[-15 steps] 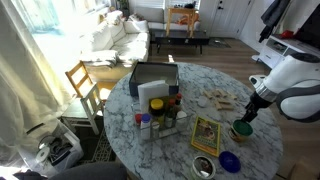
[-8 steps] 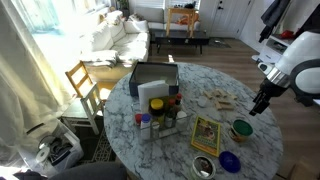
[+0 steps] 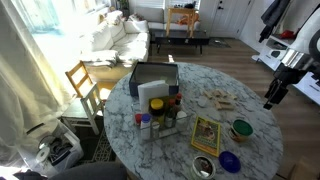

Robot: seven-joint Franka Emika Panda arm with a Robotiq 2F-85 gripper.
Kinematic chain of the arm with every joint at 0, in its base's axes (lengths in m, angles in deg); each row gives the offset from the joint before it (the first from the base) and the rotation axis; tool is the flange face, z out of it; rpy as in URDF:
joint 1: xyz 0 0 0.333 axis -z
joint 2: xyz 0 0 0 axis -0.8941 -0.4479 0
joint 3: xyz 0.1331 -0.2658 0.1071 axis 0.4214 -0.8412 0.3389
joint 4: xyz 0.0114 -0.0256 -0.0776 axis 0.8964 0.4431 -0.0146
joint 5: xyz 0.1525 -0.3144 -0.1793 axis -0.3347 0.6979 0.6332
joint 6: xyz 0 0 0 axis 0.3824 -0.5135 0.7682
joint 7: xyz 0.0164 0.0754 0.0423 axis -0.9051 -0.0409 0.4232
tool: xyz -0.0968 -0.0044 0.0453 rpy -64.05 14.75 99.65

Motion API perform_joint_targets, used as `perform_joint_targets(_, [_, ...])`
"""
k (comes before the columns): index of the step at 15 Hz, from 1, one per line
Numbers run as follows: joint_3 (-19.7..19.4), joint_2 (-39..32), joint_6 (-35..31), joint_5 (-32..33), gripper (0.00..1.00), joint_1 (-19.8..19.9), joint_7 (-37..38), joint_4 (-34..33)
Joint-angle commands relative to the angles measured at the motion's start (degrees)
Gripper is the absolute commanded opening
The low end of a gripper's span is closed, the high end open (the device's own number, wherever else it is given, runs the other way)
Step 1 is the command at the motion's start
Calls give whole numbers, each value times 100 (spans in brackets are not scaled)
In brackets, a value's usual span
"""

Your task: Move the can to the left then put the lid on top

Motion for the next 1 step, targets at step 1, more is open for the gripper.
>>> perform_joint_targets(1, [-65, 5, 32, 11, 100, -54, 6, -24])
